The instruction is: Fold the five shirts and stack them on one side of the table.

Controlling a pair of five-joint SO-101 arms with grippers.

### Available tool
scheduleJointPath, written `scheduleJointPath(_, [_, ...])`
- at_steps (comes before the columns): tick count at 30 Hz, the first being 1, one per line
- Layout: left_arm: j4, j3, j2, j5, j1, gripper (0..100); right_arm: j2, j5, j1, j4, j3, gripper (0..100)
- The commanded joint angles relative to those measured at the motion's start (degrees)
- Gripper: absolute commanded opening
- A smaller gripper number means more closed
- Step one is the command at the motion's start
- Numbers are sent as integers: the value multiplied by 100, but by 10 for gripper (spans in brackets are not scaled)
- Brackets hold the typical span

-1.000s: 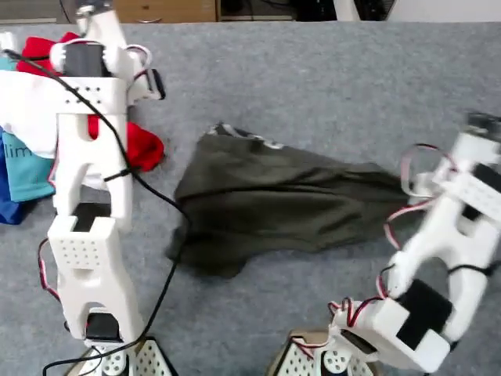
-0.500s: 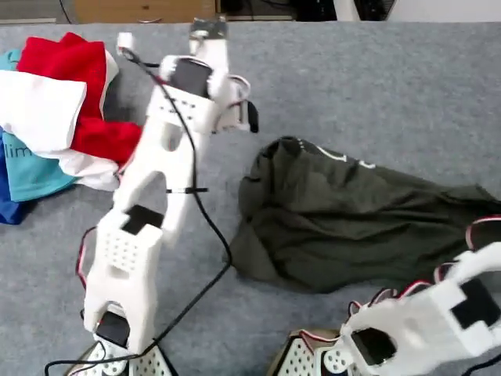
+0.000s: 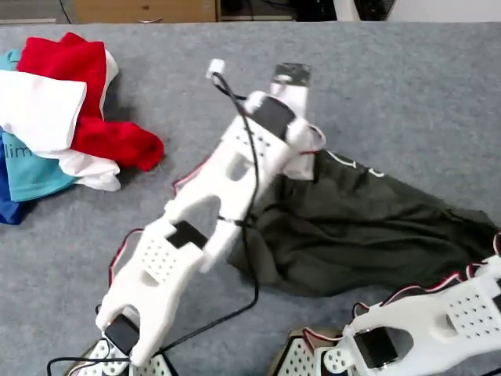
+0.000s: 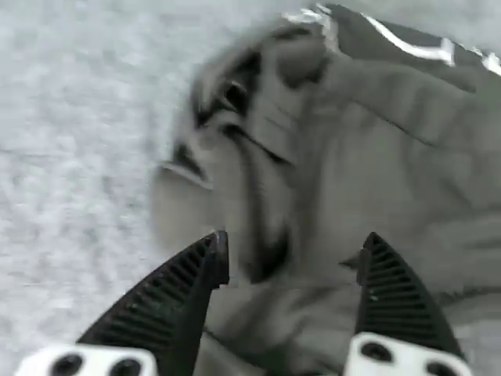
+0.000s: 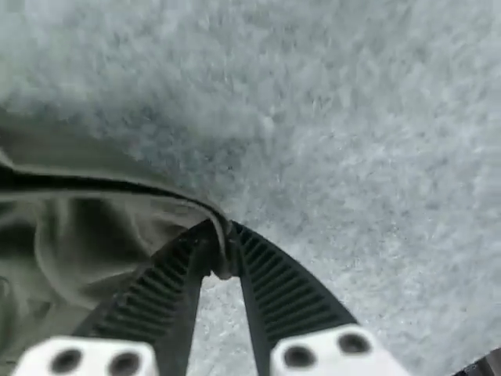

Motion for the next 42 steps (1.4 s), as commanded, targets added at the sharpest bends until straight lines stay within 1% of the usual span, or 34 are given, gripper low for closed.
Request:
scheduleJointPath(1, [-273, -264, -75, 378, 158, 264, 48, 255, 242, 0, -286, 2])
scheduleJointPath(3, [-607, -255, -75, 510, 141, 222, 127, 281, 338, 0, -321, 2])
scheduleJointPath(5, [-721, -237, -48, 422, 211, 203, 180, 281, 382, 0, -330, 2])
scheduleJointPath(7, [-853, -123, 136, 413, 299, 216, 207, 281, 400, 0, -330, 2])
scheduleJointPath(13, [-1495, -193, 778, 413, 149, 224, 215, 255, 374, 0, -277, 2])
scheduleJointPath(19, [-1890, -633, 884, 440, 299, 221, 215, 246, 347, 0, -277, 2])
scheduleJointPath(25, [-2338, -563, 980, 448, 149, 221, 215, 246, 382, 0, -295, 2])
scheduleJointPath(32, [-2488, -598, 1692, 457, 149, 221, 215, 246, 338, 0, -286, 2])
scheduleJointPath(37, [-2708, -923, 2141, 457, 9, 219, 215, 246, 338, 0, -286, 2])
scheduleJointPath(39, [-2690, -1134, 2229, 457, -35, 194, 215, 246, 338, 0, -286, 2])
scheduleJointPath(42, [-2690, -1433, 2299, 422, -53, 119, 215, 246, 338, 0, -286, 2])
